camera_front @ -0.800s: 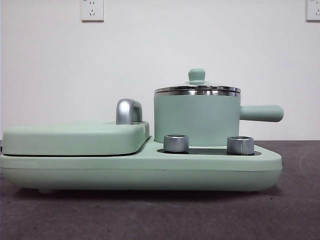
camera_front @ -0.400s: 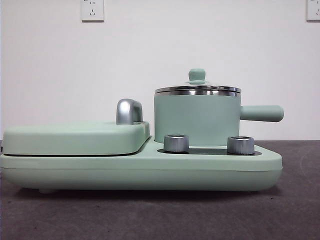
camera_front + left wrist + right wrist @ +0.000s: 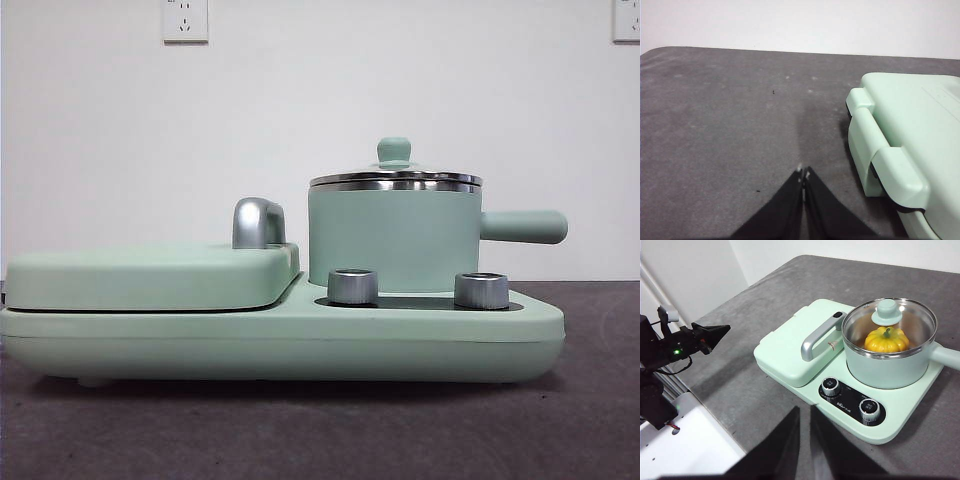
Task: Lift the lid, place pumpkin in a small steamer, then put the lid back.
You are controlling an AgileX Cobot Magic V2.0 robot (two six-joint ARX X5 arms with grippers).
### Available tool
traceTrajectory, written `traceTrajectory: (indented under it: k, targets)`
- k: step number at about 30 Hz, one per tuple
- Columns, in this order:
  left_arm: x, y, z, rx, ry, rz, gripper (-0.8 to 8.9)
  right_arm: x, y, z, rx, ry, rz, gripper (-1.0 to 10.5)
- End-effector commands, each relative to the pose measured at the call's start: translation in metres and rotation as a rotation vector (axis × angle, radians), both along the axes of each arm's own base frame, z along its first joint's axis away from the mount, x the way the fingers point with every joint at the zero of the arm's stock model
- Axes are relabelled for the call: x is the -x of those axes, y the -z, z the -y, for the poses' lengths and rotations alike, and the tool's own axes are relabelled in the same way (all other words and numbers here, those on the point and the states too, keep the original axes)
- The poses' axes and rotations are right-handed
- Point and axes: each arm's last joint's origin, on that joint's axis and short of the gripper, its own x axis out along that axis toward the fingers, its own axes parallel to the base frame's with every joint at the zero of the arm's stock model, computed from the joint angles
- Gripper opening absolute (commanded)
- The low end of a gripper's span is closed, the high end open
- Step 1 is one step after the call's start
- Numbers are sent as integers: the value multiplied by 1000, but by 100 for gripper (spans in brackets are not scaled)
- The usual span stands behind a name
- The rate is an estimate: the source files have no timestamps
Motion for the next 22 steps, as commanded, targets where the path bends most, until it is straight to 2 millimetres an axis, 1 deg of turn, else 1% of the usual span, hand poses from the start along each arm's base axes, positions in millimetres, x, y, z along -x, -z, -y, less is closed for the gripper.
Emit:
traceTrajectory:
  k: [1, 5, 8, 12, 15, 18, 22]
  targets:
    - [-1, 7, 0, -10, -2, -25, 6, -3, 1, -2, -13, 20, 23, 30]
    - [-1, 7, 0, -10, -1, -25, 6, -20, 18, -9, -38, 169, 78, 30]
    - [-1, 7, 0, -10, -2, -25, 6, -38, 44, -9, -57, 334, 142, 30]
    - [-1, 7, 0, -10, -1, -25, 6, -58, 89, 0, 4, 542, 270, 30]
    - [-1, 7, 0, -10, -1, -25, 6, -65, 120, 9, 13, 670, 288, 30]
    - [-1, 7, 0, -10, -1, -25, 6, -67, 144, 17, 30, 777, 297, 30]
    - [-1, 7, 0, -10, -1, -25, 6, -69, 169, 23, 106, 829, 334, 22]
